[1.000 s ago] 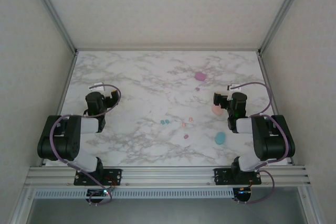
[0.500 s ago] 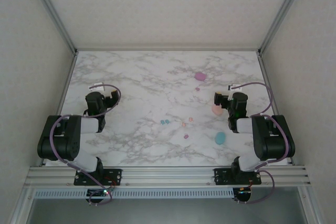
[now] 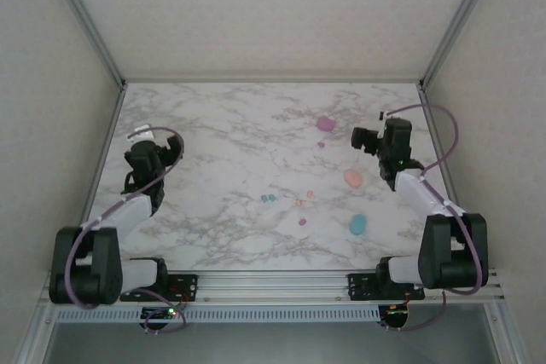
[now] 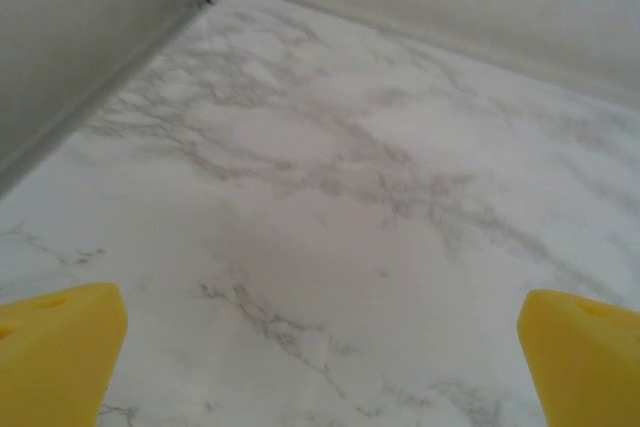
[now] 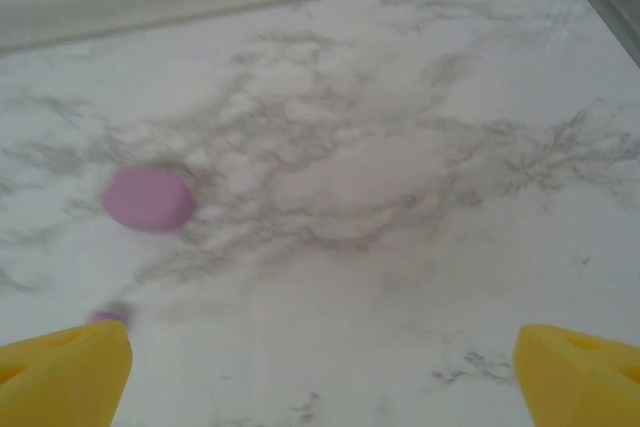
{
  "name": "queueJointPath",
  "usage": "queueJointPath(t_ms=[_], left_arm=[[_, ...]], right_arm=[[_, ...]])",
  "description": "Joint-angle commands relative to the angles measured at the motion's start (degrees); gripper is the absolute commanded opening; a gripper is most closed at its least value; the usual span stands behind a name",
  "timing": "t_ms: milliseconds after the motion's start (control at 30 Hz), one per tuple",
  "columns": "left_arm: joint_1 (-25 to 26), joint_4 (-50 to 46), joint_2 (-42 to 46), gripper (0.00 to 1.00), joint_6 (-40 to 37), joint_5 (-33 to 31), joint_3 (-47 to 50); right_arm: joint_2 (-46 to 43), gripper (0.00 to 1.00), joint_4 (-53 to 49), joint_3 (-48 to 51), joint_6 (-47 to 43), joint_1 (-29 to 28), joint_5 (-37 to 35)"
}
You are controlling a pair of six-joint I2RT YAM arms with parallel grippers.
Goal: Insert wireless bluetooth earbuds into charging case
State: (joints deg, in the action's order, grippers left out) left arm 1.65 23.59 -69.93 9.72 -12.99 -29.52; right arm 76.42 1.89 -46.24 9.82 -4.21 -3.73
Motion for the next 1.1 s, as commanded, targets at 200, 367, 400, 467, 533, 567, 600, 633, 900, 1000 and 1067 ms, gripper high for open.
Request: queueJointPath(t_ms=[200,367,400,467,533,567,600,633,900,1000,1067], left_arm=[[-0.86,-32.63,7.79,1.00,20.84,8.71,-7.77],[-0.60,-27.77,10.10,1.00,26.00,22.39,-3.47],[-0.24,-26.67,10.35,1.00,26.38,24.23,-2.80],[0.60,-26.23,10.86,1.00,26.05,25.42,-2.16],[1.15,-26.55,11.13,1.00,24.15,26.35,-2.22],[1.32,-26.90,11.21,1.00,23.47,26.35,-2.46],[1.33,-26.98,11.20,1.00,22.80,26.63,-2.71],[1.37,-26.66,11.15,1.00,22.38,27.09,-2.83],[3.51,-26.41,10.46,1.00,22.97,26.30,-3.79],[4.19,-26.41,10.78,1.00,23.15,25.68,-3.54],[4.39,-26.39,10.78,1.00,23.16,25.53,-3.60]], right_arm=[[0.69,0.90,-32.35,-3.18,9.37,0.24,14.97],[2.00,0.91,-32.87,-3.54,6.65,0.18,13.26],[2.77,0.91,-33.17,-3.85,5.88,0.25,12.81],[4.39,0.91,-32.95,-4.28,4.28,0.23,13.15],[6.29,0.90,-32.66,-5.04,3.36,0.20,14.64],[7.30,0.89,-32.57,-5.54,3.12,0.17,14.83],[8.18,0.89,-32.49,-5.98,2.97,0.23,14.69],[9.39,0.89,-32.31,-6.57,2.46,0.17,14.60],[16.36,0.85,-34.01,-11.97,-2.94,0.17,16.22],[18.03,0.83,-33.80,-13.02,-2.80,0.16,19.65],[19.19,0.80,-33.96,-13.52,-2.32,-0.06,20.28]])
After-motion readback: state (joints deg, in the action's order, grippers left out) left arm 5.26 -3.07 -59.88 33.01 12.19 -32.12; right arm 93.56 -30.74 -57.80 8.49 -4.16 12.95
